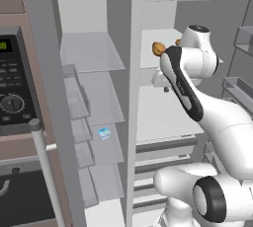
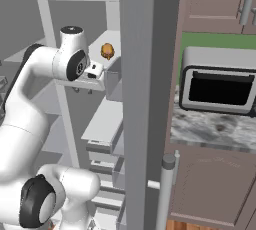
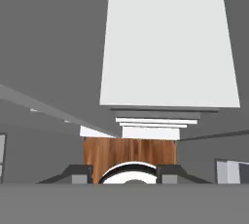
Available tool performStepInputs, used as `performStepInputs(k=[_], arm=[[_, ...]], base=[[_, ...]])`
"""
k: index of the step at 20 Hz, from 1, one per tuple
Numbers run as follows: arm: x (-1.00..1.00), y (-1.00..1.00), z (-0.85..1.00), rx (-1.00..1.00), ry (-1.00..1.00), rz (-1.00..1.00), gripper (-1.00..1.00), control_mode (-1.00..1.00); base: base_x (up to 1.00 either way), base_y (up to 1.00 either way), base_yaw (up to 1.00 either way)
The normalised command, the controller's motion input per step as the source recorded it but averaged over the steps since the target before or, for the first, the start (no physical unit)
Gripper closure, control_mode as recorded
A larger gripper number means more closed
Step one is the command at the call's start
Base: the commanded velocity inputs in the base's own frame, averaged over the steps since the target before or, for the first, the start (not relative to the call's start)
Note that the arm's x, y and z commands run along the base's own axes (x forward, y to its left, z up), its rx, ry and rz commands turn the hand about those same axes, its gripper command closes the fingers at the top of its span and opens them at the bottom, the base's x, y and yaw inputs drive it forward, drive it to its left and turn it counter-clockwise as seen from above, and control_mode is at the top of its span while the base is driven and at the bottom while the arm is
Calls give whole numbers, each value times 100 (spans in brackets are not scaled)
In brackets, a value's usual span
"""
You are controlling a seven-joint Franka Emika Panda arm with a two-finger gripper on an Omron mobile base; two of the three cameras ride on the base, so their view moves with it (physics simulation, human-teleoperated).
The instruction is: There's a chicken drumstick in the fridge that needs to be moved to the freezer for freezing. Pick up the chicken drumstick from the fridge, place it on any shelf in the freezer, and close the fridge and freezer doors when done.
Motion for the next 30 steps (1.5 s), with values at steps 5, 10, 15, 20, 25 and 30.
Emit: performStepInputs(k=[5,10,15,20,25,30], arm=[[-53,1,0,0,-8,2,-100,-100],[-62,-1,22,0,-37,0,-100,-100],[-15,0,39,0,-52,1,-100,-100],[0,-9,57,0,-35,0,-100,-100],[4,-18,41,1,-12,0,-100,-100],[16,-22,28,4,0,0,-100,-100]], base=[[0,0,0],[0,0,0],[0,0,0],[0,0,0],[0,0,0],[0,0,0]])
